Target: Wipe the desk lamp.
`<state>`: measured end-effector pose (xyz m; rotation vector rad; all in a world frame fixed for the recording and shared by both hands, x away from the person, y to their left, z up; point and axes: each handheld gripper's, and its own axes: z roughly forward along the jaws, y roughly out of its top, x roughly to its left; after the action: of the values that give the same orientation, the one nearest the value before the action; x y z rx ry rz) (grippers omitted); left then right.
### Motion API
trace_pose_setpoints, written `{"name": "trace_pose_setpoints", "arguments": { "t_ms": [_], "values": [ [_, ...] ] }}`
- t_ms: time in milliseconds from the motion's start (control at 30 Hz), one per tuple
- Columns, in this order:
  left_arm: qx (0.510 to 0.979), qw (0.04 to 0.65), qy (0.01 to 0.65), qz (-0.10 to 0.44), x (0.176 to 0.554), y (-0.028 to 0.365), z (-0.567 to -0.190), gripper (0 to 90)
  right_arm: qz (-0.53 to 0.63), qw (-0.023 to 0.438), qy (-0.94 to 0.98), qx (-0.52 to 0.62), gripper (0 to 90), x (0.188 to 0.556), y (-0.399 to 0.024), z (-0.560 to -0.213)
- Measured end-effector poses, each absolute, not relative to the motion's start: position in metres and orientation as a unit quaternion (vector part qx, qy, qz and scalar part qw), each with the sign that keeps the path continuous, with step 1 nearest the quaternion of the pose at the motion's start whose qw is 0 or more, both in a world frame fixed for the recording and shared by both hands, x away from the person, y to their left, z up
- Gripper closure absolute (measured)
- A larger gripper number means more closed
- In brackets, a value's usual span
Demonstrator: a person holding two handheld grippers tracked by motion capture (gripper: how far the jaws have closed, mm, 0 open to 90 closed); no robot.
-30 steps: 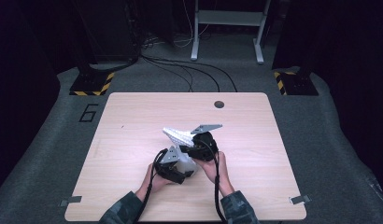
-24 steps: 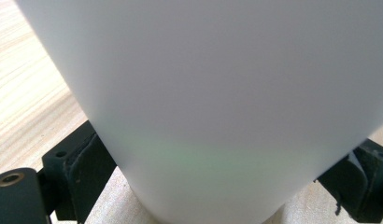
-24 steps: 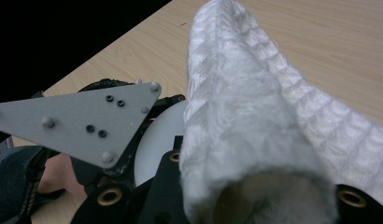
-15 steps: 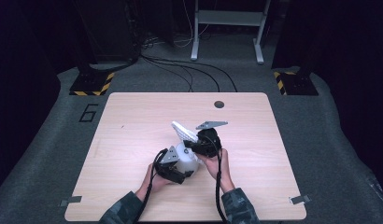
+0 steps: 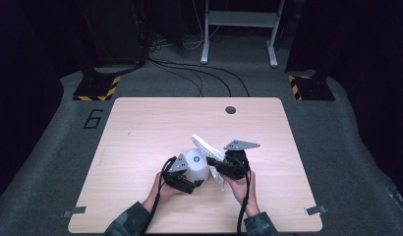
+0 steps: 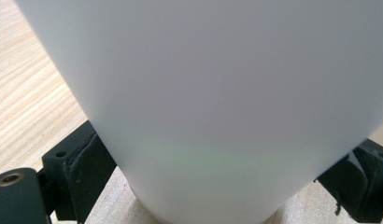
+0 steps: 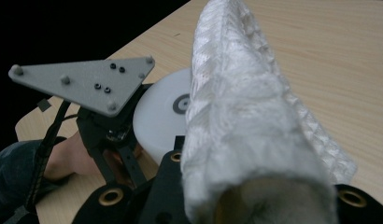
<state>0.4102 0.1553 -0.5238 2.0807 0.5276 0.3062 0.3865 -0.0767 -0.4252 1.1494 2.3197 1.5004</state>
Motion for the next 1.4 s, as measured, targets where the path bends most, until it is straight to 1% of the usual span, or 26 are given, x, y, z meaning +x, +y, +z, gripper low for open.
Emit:
{"name": "trace_pose_setpoints", "arguments": {
  "t_ms": [167, 433, 600, 700, 800, 867, 1200, 1400],
  "values": [
    [0.848, 0.467, 0.215, 0.127, 0.410, 0.155, -0.524, 7.7, 0.498, 0.071, 0.773, 0.387, 85.4, 0.375, -0.081, -0.437],
    [0.847, 0.468, 0.216, 0.127, 0.410, 0.155, -0.524, 7.7, 0.499, 0.049, 0.776, 0.383, 85.4, 0.364, -0.076, -0.456],
    [0.849, 0.465, 0.213, 0.131, 0.410, 0.155, -0.524, 7.7, 0.499, 0.032, 0.788, 0.359, 85.4, 0.357, -0.059, -0.461],
    [0.848, 0.467, 0.215, 0.130, 0.410, 0.154, -0.524, 7.7, 0.493, 0.030, 0.801, 0.337, 85.4, 0.358, -0.041, -0.459],
    [0.847, 0.468, 0.216, 0.129, 0.410, 0.155, -0.524, 7.7, 0.493, 0.028, 0.804, 0.330, 85.4, 0.360, -0.035, -0.459],
    [0.846, 0.469, 0.217, 0.129, 0.410, 0.154, -0.524, 7.7, 0.494, 0.023, 0.803, 0.332, 85.4, 0.360, -0.037, -0.459],
    [0.848, 0.466, 0.219, 0.128, 0.411, 0.155, -0.524, 7.9, 0.491, 0.028, 0.798, 0.349, 85.3, 0.364, -0.064, -0.466],
    [0.849, 0.464, 0.219, 0.127, 0.410, 0.155, -0.524, 7.9, 0.490, 0.027, 0.795, 0.355, 85.2, 0.365, -0.068, -0.470]
  ]
}}
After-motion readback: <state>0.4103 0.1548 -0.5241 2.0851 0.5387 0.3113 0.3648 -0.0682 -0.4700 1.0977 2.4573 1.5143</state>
